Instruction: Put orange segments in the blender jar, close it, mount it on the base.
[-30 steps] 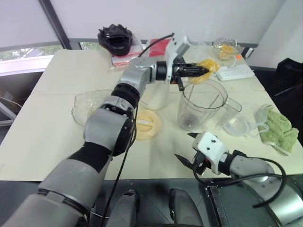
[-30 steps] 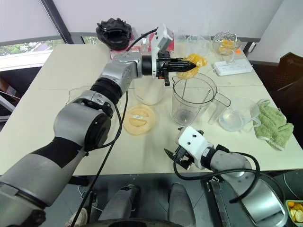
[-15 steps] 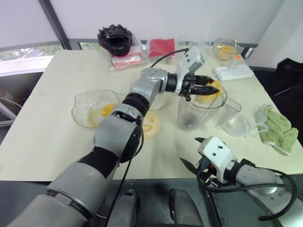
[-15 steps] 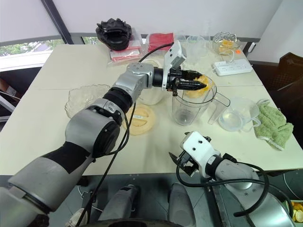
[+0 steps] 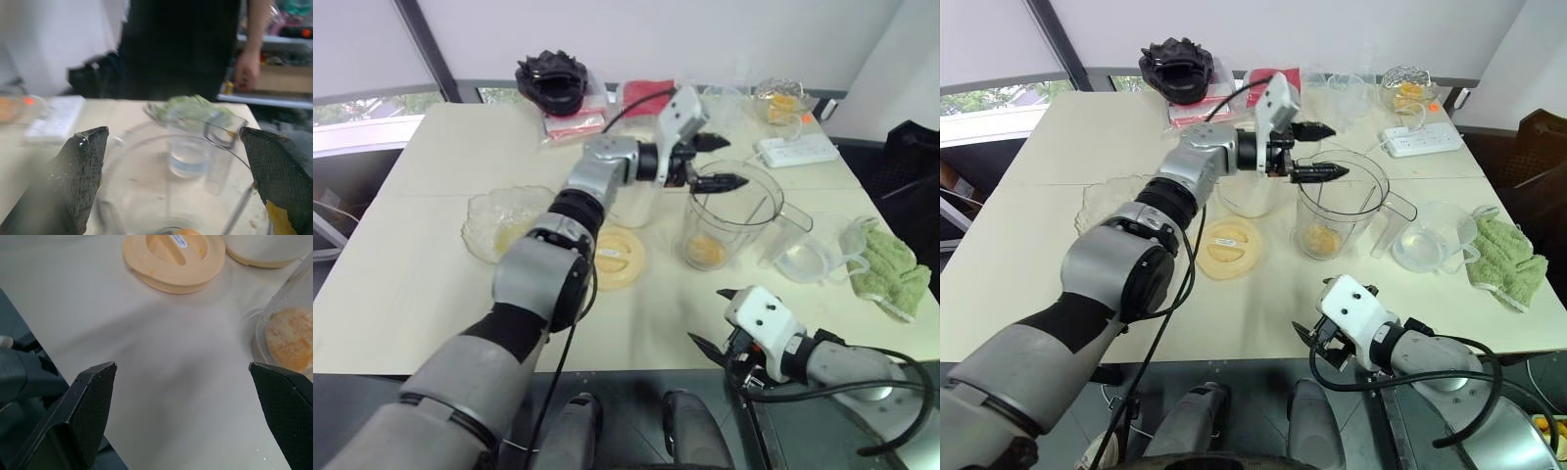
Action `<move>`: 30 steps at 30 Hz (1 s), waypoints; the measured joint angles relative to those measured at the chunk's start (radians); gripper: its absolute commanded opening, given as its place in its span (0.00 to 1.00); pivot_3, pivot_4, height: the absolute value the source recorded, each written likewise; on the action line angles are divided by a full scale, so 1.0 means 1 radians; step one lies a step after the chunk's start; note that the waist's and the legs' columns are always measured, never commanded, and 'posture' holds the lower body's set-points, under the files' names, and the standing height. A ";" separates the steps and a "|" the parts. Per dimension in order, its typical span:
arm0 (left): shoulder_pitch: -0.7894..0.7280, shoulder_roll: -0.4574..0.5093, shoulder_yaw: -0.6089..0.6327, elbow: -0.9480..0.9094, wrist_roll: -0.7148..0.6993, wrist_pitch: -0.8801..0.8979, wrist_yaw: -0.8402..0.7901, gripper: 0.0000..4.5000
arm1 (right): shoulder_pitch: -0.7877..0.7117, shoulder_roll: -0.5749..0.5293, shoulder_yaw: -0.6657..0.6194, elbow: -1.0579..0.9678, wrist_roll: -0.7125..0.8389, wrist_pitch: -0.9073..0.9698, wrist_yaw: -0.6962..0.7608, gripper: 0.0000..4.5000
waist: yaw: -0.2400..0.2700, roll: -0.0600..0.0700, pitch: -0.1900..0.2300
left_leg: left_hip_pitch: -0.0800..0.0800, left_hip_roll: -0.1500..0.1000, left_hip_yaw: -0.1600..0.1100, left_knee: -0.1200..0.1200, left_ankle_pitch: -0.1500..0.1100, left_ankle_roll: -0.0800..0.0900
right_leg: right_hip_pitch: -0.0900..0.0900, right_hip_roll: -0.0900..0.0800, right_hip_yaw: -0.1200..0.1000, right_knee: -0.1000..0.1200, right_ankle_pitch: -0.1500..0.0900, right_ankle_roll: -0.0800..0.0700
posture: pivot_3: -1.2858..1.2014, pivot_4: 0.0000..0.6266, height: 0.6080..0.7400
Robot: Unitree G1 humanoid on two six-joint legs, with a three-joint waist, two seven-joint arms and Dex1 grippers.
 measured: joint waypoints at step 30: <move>0.907 0.360 -0.005 -1.378 -0.185 0.591 0.388 0.99 | 0.068 0.051 -0.515 0.268 0.019 -0.203 0.078 1.00 | 0.025 0.002 -0.001 | 0.015 0.002 0.000 -0.002 0.000 -0.001 | 0.016 0.001 0.001 -0.004 0.001 -0.002 | 0.52 0.24 1.00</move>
